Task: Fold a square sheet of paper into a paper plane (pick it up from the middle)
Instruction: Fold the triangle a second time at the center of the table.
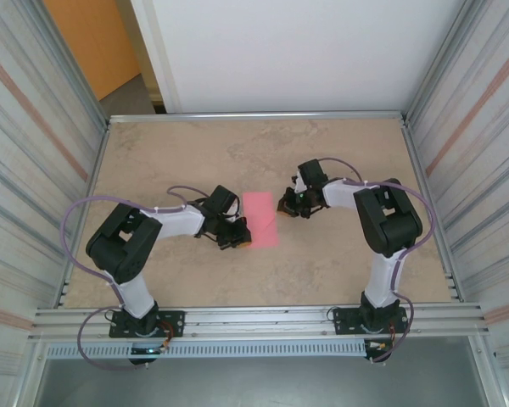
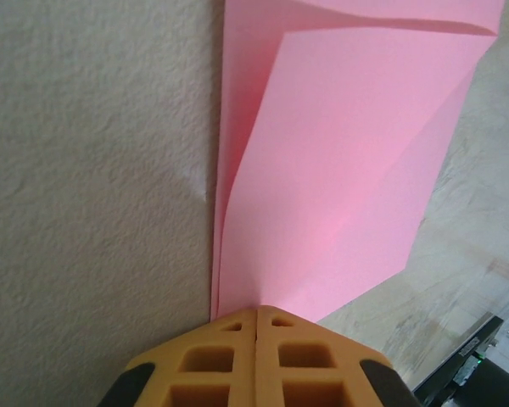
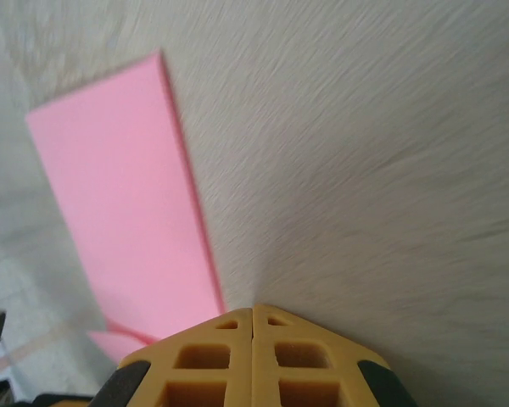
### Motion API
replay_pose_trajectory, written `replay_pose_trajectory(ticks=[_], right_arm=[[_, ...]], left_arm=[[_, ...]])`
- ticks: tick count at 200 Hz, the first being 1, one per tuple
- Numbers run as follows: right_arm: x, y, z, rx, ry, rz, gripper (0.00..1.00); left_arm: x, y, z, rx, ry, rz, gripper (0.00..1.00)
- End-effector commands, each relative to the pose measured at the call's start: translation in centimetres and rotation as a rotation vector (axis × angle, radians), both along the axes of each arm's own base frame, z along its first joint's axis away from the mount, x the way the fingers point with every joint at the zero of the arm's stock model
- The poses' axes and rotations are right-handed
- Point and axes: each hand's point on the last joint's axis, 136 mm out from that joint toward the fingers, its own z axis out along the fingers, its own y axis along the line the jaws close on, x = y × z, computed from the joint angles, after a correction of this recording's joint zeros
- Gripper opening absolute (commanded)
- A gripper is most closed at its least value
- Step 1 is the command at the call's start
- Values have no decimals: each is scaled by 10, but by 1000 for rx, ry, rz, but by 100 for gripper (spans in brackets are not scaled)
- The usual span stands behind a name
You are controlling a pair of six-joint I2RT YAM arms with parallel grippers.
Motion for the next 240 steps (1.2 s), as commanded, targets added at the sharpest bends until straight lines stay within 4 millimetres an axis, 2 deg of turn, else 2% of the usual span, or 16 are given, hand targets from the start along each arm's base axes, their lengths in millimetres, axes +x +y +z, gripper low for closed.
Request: replay_pose_trajectory(ticks=[1,14,26,45,81,122,148,207,240], right_arm=[[5,-10,20,-59,-54,-4,4],[0,-9,35,-52,-66,-10,8],[-8,-9,42,-49,-69,-22,16],[-23,-8,46,-34,-48,-50,27],[-48,7,45,24,5,-95,39],[-55,28,37,62,50,-85,38],[-53,33,29,66,76,-98,37],[-52,40,21,73,109,-109,36],[-52,43,19,80,118,-111,33]], left_arm=[[-6,6,9,40,16,-38,2],[10,-6,35,-9,-61,-53,7],[21,-11,52,-30,-105,-53,11],[32,-14,61,-58,-132,-44,16],[47,-13,51,-78,-125,-21,19],[62,-8,32,-48,-109,6,19],[70,-2,21,-32,-99,30,19],[58,13,-8,40,-25,58,18],[53,18,-14,54,-5,74,18]])
